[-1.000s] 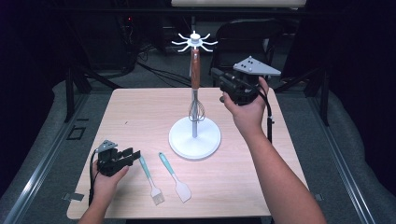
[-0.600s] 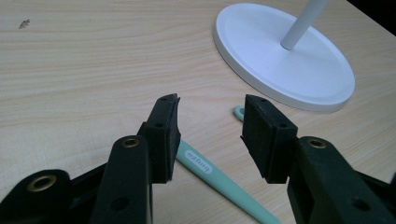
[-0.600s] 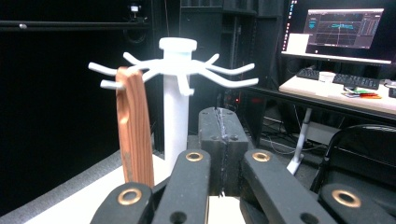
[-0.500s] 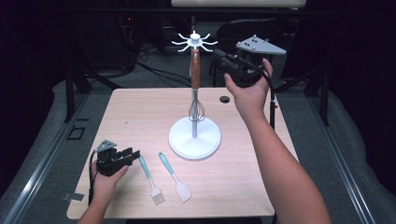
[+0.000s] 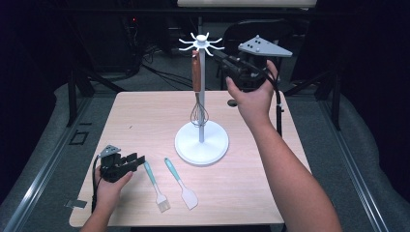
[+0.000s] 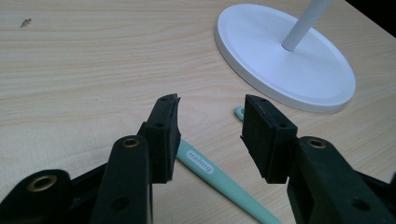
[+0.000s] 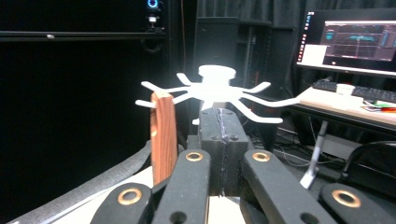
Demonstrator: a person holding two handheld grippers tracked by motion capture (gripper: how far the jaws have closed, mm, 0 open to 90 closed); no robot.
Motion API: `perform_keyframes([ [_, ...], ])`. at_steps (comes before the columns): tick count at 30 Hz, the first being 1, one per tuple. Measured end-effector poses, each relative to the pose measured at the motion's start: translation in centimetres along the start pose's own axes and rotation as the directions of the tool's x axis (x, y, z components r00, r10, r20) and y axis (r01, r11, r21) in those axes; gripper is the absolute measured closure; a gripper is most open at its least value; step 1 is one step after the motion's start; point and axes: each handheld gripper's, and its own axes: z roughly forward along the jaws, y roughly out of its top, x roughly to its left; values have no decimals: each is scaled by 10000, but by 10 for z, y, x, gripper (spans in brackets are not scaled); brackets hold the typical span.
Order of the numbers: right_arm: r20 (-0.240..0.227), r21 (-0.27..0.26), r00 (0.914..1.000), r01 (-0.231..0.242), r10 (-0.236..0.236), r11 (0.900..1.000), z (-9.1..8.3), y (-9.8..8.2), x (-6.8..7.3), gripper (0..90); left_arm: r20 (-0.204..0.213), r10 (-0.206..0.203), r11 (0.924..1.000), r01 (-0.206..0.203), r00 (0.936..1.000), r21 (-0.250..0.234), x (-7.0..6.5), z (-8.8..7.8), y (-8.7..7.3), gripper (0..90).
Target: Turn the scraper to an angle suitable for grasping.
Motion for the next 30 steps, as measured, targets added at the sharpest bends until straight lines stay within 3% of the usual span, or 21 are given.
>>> perform_keyframes([
  [8, -248, 60, 9992, 319, -318, 9995, 5, 0, 16, 900, 39, 1, 10000, -2, 10000, 27, 1, 0, 0, 561],
  [18, -400, 72, 9985, 388, -384, 9992, 5, -5, 22, 900, 36, -18, 10000, 18, 10000, 4, 1, 0, 0, 562],
  [24, -442, 301, 9985, 333, -319, 9990, 1, -23, 20, 881, 26, -24, 10000, 24, 10000, -6, 1, 0, 0, 562],
  [30, -396, 682, 9992, 72, -45, 9976, 0, -53, 16, 869, 4, -55, 10000, 55, 10000, 19, 1, 1, -1, 562],
])
